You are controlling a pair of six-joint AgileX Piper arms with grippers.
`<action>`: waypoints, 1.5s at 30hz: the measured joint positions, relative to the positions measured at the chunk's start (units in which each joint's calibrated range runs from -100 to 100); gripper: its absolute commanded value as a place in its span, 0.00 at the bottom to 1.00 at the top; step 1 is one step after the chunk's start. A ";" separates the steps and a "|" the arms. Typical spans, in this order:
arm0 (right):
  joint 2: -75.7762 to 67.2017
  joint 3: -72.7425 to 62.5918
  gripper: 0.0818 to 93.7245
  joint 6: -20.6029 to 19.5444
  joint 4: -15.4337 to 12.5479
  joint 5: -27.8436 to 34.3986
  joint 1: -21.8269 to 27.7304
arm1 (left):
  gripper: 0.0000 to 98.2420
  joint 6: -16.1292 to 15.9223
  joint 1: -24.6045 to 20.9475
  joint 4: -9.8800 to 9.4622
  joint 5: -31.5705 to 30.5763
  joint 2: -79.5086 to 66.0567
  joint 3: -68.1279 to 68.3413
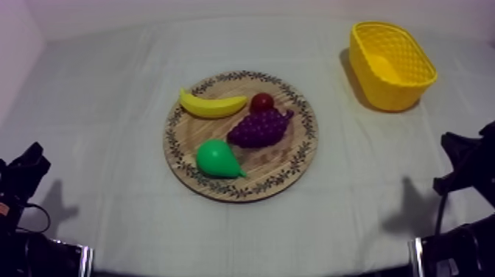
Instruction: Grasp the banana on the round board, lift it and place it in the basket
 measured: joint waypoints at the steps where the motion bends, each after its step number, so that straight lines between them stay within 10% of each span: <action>1: 1.65 -2.07 0.02 0.39 -0.20 0.00 -0.40 | 0.00 0.00 0.00 0.00 0.00 0.00 0.00; 11: 24.34 -28.27 0.01 4.45 -4.54 0.97 -6.44 | 0.00 0.00 0.00 0.00 0.00 0.00 0.00; 26: 58.77 -60.98 0.01 2.62 3.56 -0.92 -22.17 | 0.00 0.00 0.00 0.00 0.00 0.00 0.00; 45: 91.05 -82.16 0.01 8.43 2.83 -0.59 -28.60 | 0.00 0.00 0.00 0.00 0.00 0.00 0.00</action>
